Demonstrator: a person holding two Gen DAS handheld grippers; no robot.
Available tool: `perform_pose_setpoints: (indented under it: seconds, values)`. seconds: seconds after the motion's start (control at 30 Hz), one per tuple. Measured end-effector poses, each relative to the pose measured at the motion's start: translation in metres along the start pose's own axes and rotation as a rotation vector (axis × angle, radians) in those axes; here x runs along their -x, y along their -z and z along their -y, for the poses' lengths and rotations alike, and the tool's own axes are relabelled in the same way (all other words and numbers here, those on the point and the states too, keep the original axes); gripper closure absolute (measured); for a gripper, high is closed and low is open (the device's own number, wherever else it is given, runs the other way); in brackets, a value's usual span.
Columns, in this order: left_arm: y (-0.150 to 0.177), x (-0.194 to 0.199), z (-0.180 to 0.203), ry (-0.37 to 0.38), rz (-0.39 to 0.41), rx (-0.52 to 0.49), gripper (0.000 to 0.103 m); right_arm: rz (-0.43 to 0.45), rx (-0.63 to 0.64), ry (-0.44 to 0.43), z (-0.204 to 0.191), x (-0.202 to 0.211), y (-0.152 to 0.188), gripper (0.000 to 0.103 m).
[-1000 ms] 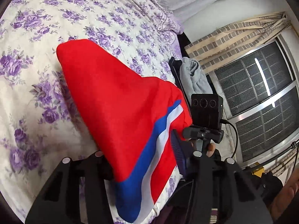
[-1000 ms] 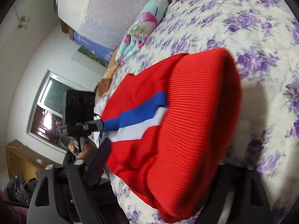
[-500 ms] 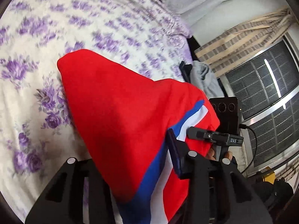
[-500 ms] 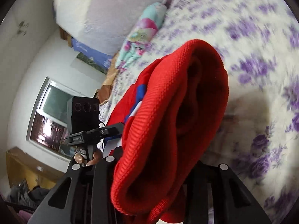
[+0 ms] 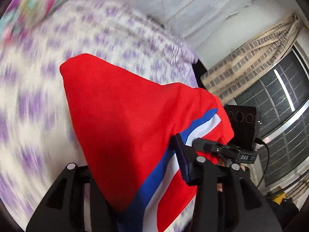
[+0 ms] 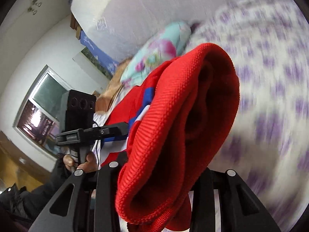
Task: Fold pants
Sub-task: 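Release the folded red garment and pull both grippers back from it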
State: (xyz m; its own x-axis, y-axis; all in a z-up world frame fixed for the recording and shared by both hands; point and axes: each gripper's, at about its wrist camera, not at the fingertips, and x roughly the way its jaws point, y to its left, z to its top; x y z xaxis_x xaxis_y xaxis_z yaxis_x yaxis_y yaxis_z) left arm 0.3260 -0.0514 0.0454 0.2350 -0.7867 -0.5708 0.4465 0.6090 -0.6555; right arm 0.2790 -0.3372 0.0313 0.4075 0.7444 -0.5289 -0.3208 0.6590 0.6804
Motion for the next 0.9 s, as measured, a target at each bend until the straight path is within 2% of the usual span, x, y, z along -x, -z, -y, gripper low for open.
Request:
perform_pose_setpoints:
  seconds: [0.03,0.1,0.2,0.23,0.27,0.3,0.33,0.37,0.4,0.43,0.47,0.53,0.57,0.63,0.73,0.77,0.83,0.9]
  values:
    - [-0.019,-0.001,0.001,-0.010,0.014,-0.010,0.059,0.019,0.024,0.020,0.002,-0.004,-0.028,0.068]
    - [-0.063,-0.010,-0.004,-0.030,0.042,-0.026,0.057,0.041,0.048,0.057,0.010,-0.013,-0.061,0.067]
    - [-0.121,-0.031,-0.027,-0.066,0.078,-0.020,0.054,0.058,0.099,0.142,0.029,-0.048,-0.112,0.065]
    - [-0.136,-0.039,-0.039,-0.073,0.085,-0.011,0.049,0.073,0.117,0.191,0.041,-0.067,-0.131,0.062]
    - [-0.155,-0.054,-0.056,-0.091,0.091,-0.004,0.035,0.100,0.146,0.265,0.052,-0.088,-0.143,0.048]
    - [-0.167,-0.069,-0.075,-0.121,0.088,0.008,0.022,0.113,0.167,0.326,0.062,-0.099,-0.146,0.017]
    - [-0.175,-0.082,-0.096,-0.188,0.090,0.034,0.010,0.109,0.188,0.482,0.080,-0.124,-0.151,0.005]
    - [-0.179,-0.095,-0.131,-0.291,0.087,0.122,0.010,0.080,0.192,0.609,0.096,-0.144,-0.149,0.003]
    - [-0.178,-0.102,-0.160,-0.325,0.064,0.220,0.012,0.025,0.183,0.708,0.115,-0.162,-0.145,0.013]
    - [-0.173,-0.103,-0.183,-0.319,0.054,0.313,0.013,0.015,0.163,0.722,0.123,-0.164,-0.140,0.021]
    - [-0.163,-0.095,-0.201,-0.279,0.082,0.380,0.013,0.039,0.132,0.696,0.128,-0.156,-0.134,0.024]
    - [-0.152,-0.075,-0.200,-0.263,0.124,0.349,0.013,0.156,0.094,0.678,0.122,-0.122,-0.123,0.022]
    - [-0.144,-0.060,-0.188,-0.271,0.145,0.305,0.013,0.225,0.073,0.668,0.114,-0.097,-0.114,0.020]
    - [-0.122,-0.034,-0.159,-0.256,0.179,0.254,0.012,0.287,0.045,0.636,0.096,-0.061,-0.094,0.014]
    - [-0.087,-0.009,-0.106,-0.269,0.188,0.176,0.012,0.297,0.027,0.539,0.059,-0.015,-0.052,0.010]
    - [-0.066,0.004,-0.077,-0.308,0.201,0.126,0.011,0.299,0.042,0.511,0.039,0.000,-0.034,0.010]
    - [-0.035,0.021,-0.035,-0.373,0.223,0.042,0.010,0.322,0.096,0.503,0.008,0.023,-0.002,0.008]
    - [0.013,0.044,0.017,-0.383,0.258,-0.037,0.008,0.358,0.155,0.505,-0.030,0.043,0.027,0.005]
